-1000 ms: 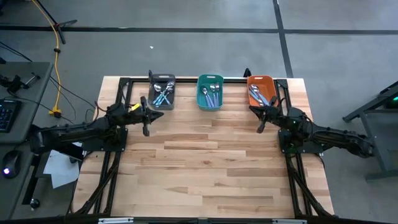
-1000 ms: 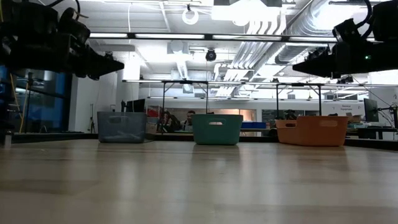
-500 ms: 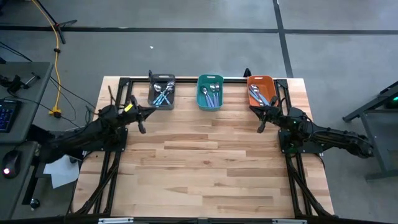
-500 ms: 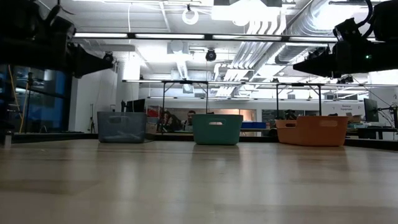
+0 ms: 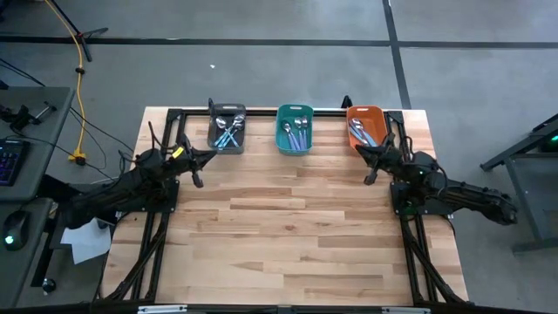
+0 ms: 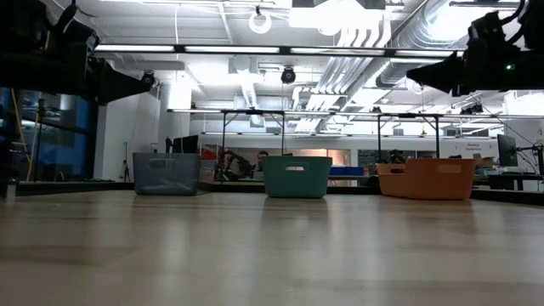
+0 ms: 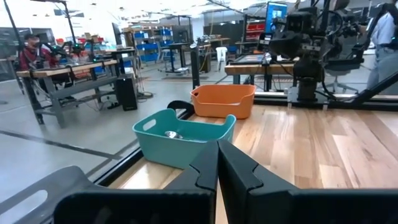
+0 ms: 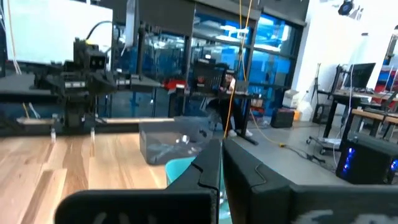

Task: Sort silverware by color (type)
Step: Return to Home Position

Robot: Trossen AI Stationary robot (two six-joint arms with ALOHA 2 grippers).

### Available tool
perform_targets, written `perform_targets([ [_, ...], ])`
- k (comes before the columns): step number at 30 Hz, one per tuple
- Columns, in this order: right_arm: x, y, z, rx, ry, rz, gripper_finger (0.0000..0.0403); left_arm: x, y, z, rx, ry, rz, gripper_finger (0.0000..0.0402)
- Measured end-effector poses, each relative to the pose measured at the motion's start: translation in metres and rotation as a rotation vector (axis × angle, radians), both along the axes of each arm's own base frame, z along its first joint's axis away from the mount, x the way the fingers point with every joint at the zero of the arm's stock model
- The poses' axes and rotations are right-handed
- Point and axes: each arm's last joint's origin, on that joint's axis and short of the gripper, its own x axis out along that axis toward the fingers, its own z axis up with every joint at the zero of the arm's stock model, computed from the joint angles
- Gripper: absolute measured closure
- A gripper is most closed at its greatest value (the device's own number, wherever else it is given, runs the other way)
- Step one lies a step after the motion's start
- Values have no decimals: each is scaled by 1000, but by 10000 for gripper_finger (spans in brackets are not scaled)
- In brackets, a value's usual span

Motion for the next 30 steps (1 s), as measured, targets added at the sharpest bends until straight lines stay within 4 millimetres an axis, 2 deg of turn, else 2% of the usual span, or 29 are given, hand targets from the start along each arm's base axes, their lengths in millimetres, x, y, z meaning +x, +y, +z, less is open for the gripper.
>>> perform_targets([
  [7, -9, 3, 3, -25, -54, -2, 403, 0, -1, 0, -9, -8, 0, 401],
  [25, -4, 2, -18, 174, 108, 10, 403, 4, 1, -5, -88, 33, 17, 401],
  [30, -3, 1, -20, 164, 143, 8, 403, 5, 1, -7, -144, 30, 19, 401],
])
